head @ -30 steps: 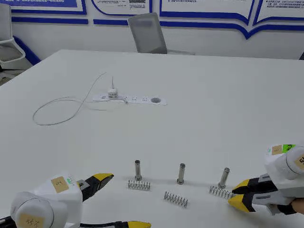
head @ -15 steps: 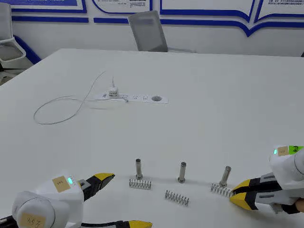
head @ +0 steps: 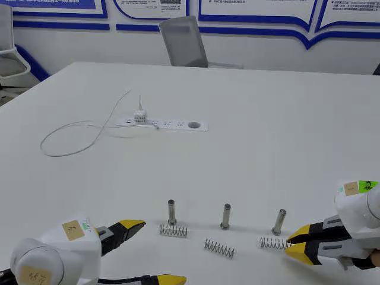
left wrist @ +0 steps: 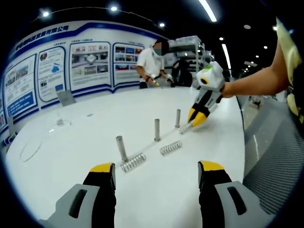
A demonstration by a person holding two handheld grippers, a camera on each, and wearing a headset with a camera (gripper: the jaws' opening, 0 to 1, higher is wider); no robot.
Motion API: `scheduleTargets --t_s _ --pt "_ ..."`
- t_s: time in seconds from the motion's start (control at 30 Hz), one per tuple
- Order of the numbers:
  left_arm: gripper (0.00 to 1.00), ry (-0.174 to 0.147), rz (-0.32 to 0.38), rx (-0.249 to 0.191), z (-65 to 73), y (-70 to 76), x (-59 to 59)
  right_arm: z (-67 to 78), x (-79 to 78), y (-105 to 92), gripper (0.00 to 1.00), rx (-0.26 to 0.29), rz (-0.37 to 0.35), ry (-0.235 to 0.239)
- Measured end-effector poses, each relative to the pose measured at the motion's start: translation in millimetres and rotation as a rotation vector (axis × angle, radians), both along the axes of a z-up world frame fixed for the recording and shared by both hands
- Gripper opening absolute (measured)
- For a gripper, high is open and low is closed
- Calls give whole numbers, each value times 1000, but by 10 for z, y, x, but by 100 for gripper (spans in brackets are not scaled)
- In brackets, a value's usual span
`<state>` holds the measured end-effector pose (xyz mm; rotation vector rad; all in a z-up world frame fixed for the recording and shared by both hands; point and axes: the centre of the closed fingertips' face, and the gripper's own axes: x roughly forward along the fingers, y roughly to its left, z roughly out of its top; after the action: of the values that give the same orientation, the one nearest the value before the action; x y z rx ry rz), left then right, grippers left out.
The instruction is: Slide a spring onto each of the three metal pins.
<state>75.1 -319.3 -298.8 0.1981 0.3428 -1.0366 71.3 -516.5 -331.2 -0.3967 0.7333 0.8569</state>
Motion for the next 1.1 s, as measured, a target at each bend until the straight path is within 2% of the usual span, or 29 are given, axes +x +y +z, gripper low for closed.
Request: scheduleTargets --t_s 0.33,0.77,0.93,1.1 --pt "68 -3 -23 -4 28 -32 -35 93 -37 43 11 -23 15 -2" --pt "65 -12 -37 -7 73 -58 -57 358 -47 85 11 -67 39 -15" --pt "64 -27 -50 -15 151 -90 -78 509 -124 242 11 -64 88 -12" --pt "63 -46 -81 -24 250 -197 -98 622 -145 407 11 -63 130 -23"
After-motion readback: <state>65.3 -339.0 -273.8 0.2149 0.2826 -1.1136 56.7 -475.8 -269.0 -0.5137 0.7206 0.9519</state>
